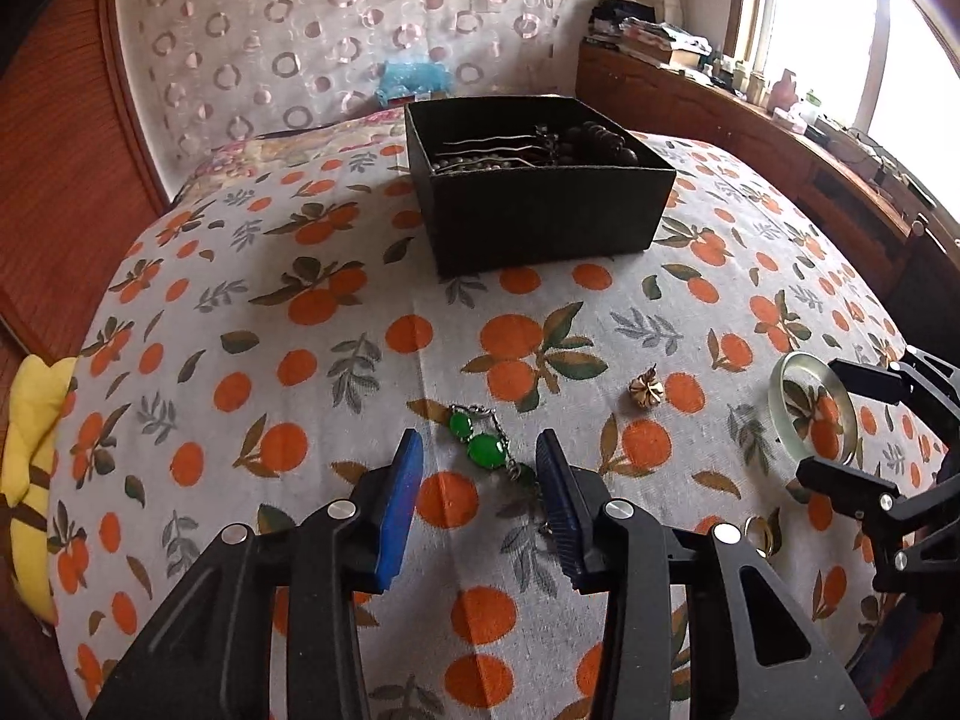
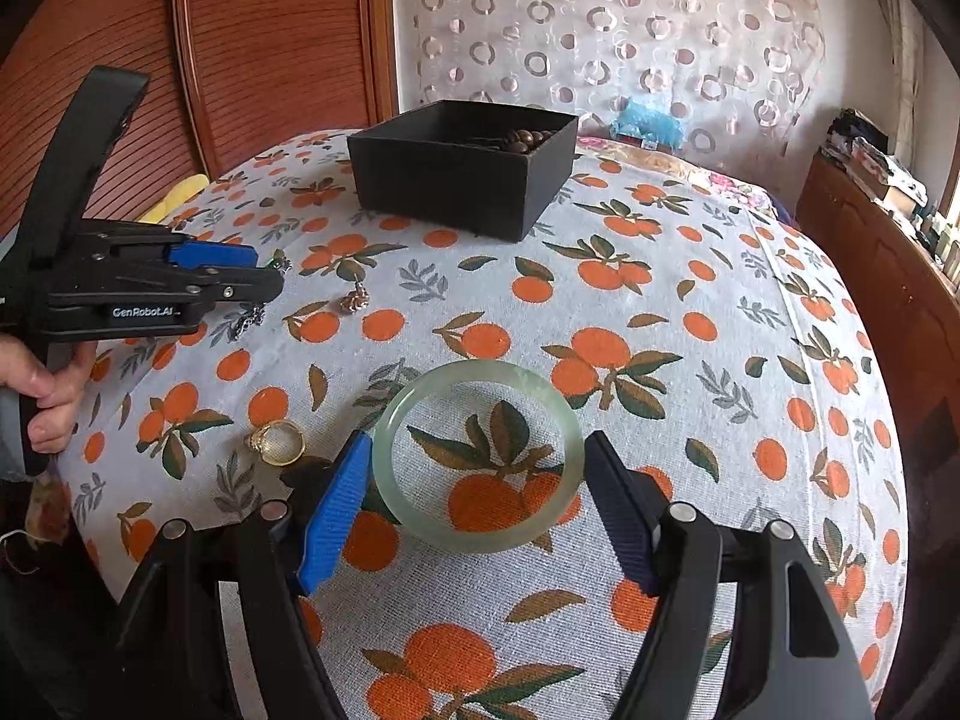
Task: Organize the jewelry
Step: 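Grasp the green gem pendant with the left gripper while the right grips the jade bangle, then lower the pendant into the box with the left while the right drops the bangle in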
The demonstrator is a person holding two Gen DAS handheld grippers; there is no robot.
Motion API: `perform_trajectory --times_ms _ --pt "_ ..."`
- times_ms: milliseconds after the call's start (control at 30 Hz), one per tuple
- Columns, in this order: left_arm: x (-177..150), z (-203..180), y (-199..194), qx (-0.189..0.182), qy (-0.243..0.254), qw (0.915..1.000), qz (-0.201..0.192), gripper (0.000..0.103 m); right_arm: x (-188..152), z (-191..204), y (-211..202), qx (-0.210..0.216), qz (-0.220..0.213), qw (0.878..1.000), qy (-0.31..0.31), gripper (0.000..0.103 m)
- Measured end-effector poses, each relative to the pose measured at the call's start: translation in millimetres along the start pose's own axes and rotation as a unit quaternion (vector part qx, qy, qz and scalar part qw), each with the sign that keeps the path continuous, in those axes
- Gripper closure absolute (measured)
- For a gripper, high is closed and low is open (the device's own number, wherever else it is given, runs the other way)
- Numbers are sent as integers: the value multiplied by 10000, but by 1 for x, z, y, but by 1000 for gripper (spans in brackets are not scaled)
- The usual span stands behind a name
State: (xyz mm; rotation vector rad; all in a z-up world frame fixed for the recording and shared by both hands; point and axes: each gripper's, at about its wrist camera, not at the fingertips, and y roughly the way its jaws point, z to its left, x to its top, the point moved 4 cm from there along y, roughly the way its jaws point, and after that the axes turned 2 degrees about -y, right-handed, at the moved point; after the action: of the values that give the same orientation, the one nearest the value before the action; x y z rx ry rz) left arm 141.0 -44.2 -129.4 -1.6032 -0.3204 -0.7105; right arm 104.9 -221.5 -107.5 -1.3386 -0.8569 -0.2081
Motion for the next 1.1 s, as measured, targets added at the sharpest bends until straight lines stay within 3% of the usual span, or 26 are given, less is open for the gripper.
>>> perform_trajectory --times_ms 133,200,300,600,1100 --pt "-2 2 -2 -33 -23 10000 -69 76 0 0 0 -10 -3 10000 -9 29" --pt "-2 6 -3 -37 -82 9999 -70 96 0 0 0 -15 -15 10000 -13 29" --pt "-3 13 -4 -235 -237 9994 -75 96 -1 0 0 -38 -30 10000 -33 29" --pt "2 16 -22 -317 -257 9984 -396 96 1 0 -3 -61 -39 10000 -57 29" --pt "67 11 -61 -425 -46 9930 -1104 96 51 -8 -11 17 -410 9990 -189 29"
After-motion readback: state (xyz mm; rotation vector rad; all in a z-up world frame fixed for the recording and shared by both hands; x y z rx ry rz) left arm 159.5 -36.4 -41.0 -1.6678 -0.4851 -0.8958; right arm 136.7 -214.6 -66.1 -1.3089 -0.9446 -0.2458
